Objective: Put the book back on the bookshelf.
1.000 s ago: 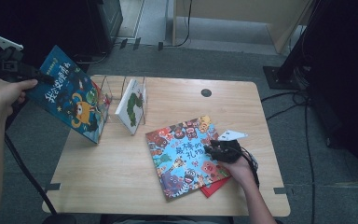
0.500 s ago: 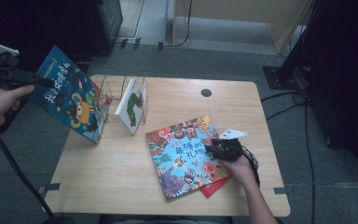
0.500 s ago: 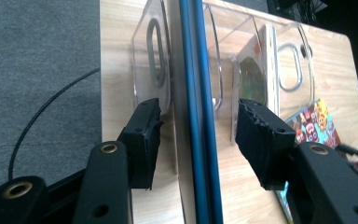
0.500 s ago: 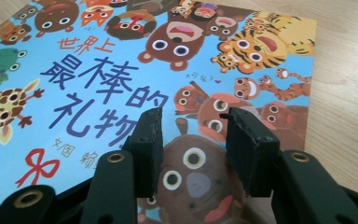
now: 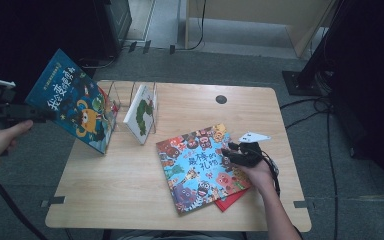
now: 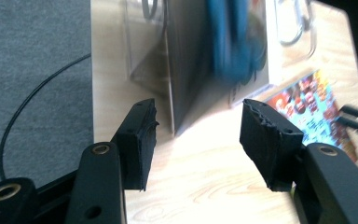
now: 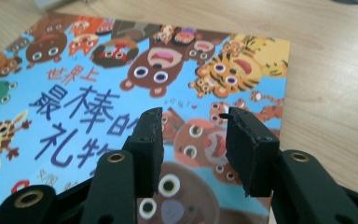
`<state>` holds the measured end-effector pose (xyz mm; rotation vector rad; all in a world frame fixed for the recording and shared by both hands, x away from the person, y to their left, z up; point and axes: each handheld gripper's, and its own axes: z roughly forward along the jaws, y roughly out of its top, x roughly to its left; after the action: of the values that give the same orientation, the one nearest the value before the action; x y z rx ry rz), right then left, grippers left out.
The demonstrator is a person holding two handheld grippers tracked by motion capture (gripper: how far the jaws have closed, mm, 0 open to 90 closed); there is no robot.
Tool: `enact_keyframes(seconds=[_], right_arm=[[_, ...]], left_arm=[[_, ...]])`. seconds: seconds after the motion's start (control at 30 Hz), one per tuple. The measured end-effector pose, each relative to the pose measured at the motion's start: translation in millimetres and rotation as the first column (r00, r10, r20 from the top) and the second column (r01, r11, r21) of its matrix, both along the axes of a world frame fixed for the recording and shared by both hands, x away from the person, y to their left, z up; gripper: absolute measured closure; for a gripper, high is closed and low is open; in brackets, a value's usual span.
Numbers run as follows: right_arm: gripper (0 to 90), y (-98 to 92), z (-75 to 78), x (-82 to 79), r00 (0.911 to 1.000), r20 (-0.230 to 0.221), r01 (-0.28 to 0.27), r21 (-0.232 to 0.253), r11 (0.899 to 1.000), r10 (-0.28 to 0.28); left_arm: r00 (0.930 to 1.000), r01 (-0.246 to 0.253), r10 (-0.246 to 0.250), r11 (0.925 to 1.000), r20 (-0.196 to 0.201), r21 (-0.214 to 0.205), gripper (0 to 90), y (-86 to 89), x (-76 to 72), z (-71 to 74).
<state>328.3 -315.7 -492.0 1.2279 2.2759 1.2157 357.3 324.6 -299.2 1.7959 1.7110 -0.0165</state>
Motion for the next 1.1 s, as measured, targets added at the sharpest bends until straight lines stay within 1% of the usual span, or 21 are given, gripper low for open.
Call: enact_keyframes(seconds=[0.07,0.1,0.17,0.23,0.3,0.33,0.4,0.47,0.53,0.57,0.6,0.63,0.67,0.73,0.87,0.93,1.0,1.07,1.1], right_arm=[[56.4,0.8,0.3,1.9,1.0000,0.008,-0.002,0.003,1.000,0.002],[56.4,1.1,0.7,2.8,1.0000,0.005,-0.004,0.001,1.000,0.004],[56.5,1.9,0.9,4.2,1.0000,0.005,-0.006,0.006,1.000,0.006],[56.5,1.9,1.7,4.9,0.9999,0.009,-0.009,0.006,1.000,0.009],[56.5,1.8,2.5,5.8,0.9999,0.010,-0.006,0.010,1.000,0.006],[56.5,1.6,3.1,5.9,1.0000,0.009,-0.003,0.014,1.000,0.003],[56.5,0.9,3.6,6.1,1.0000,0.006,-0.003,0.015,1.000,0.003],[56.5,0.1,3.6,6.2,1.0000,0.005,-0.004,0.014,1.000,0.003],[56.4,-0.8,4.0,5.1,1.0000,0.001,0.000,0.016,1.000,0.000],[56.5,-1.5,4.0,4.3,1.0000,0.001,0.000,0.018,1.000,0.000],[56.4,-2.4,3.8,2.5,1.0000,-0.005,0.003,0.019,1.000,-0.003],[56.4,-3.3,3.6,0.2,0.9999,-0.011,0.002,0.018,1.000,-0.002],[56.3,-4.1,3.6,-1.9,0.9998,-0.018,-0.002,0.013,1.000,0.002],[56.4,-6.2,3.3,-8.2,1.0000,-0.002,-0.005,0.011,1.000,0.005],[57.2,-10.0,3.0,-16.5,1.0000,0.000,-0.007,-0.002,1.000,0.007],[57.7,-11.7,2.6,-19.0,0.9999,0.011,-0.003,-0.004,1.000,0.003],[58.1,-13.3,2.2,-20.7,1.0000,0.005,0.003,0.001,1.000,-0.003],[58.0,-15.2,1.7,-23.0,1.0000,0.009,0.004,-0.001,1.000,-0.004],[58.0,-16.4,1.5,-25.0,0.9999,0.007,0.009,0.000,1.000,-0.009]], left_arm=[[1.0000,0.000,0.000,0.9999,0.000,0.017,46.0,-4.4,-7.0,-6.1],[0.9999,0.010,-0.010,0.9999,-0.002,0.007,45.9,-7.2,-11.3,-9.9],[0.9999,0.013,-0.013,0.9999,0.001,-0.011,45.7,-11.3,-16.9,-15.4],[0.9998,0.017,-0.017,0.9998,-0.001,-0.008,45.5,-17.5,-23.0,-21.8],[0.9997,0.023,-0.023,0.9996,-0.002,-0.015,45.3,-24.1,-29.0,-28.0],[0.9996,0.028,-0.028,0.9996,-0.002,-0.009,45.2,-27.9,-31.5,-31.3],[0.9991,0.043,-0.043,0.9988,0.007,-0.023,45.1,-35.6,-36.1,-36.8],[0.9983,0.056,-0.055,0.9982,0.020,-0.021,45.1,-44.4,-40.1,-41.7],[0.9965,0.079,-0.078,0.9959,0.029,-0.043,45.0,-53.4,-43.0,-47.9],[0.9957,0.090,-0.089,0.9949,0.027,-0.045,45.1,-58.4,-43.9,-51.2],[0.9948,0.099,-0.098,0.9944,0.028,-0.038,45.1,-64.1,-44.5,-54.3],[0.9936,0.110,-0.109,0.9935,0.029,-0.031,45.1,-70.0,-44.7,-57.2],[0.9922,0.122,-0.121,0.9919,0.030,-0.033,45.1,-75.6,-44.6,-60.0],[0.9894,0.143,-0.141,0.9886,0.033,-0.048,45.1,-86.1,-43.6,-65.6],[0.9826,0.183,-0.182,0.9826,0.037,-0.029,45.1,-108.6,-38.6,-75.8],[0.9777,0.207,-0.206,0.9778,0.040,-0.032,45.1,-119.9,-35.2,-80.1],[0.9725,0.231,-0.229,0.9726,0.042,-0.031,45.1,-131.3,-31.5,-83.8],[0.9651,0.260,-0.259,0.9652,0.043,-0.029,45.2,-143.7,-27.0,-87.7],[0.9621,0.271,-0.269,0.9620,0.044,-0.035,45.1,-148.8,-25.1,-89.4]])
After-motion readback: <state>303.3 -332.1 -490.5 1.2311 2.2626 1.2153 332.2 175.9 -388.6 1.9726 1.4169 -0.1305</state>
